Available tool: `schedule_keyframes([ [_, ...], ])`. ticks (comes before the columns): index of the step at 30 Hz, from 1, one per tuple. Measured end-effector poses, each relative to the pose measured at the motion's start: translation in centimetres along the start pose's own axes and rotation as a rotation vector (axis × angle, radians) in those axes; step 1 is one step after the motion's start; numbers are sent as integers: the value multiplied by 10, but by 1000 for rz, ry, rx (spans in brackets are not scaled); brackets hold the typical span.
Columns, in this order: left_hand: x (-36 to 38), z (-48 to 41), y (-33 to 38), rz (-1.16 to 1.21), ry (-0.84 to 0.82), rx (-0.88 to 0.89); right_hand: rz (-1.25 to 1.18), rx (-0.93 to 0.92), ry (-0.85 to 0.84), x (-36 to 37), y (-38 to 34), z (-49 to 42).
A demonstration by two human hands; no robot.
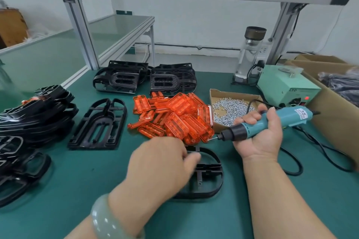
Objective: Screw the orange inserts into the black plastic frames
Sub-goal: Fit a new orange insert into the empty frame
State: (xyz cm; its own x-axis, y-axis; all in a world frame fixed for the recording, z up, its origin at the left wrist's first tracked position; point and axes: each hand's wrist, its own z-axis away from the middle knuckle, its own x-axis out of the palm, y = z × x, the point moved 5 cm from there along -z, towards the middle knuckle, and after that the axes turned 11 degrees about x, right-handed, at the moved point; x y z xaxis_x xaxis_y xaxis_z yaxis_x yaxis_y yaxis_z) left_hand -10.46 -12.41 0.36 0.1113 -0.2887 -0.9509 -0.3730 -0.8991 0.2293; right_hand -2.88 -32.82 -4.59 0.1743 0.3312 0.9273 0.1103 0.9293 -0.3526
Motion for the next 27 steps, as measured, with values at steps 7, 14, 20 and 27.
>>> schedule_keyframes([
  [7, -14, -51, -86, 52, 130, -224, 4, -3, -22, 4, 1, 0],
  [14, 19, -78, -104, -66, -91, -201, 18, 10, -22, 1, 4, -1],
  [20, 11, -75, -112, -67, 123, -165, 19, 15, -32, 1, 5, -1],
  [27, -9, -52, -119, 608, 599, -313, 26, 6, -41, 3, 6, 0],
])
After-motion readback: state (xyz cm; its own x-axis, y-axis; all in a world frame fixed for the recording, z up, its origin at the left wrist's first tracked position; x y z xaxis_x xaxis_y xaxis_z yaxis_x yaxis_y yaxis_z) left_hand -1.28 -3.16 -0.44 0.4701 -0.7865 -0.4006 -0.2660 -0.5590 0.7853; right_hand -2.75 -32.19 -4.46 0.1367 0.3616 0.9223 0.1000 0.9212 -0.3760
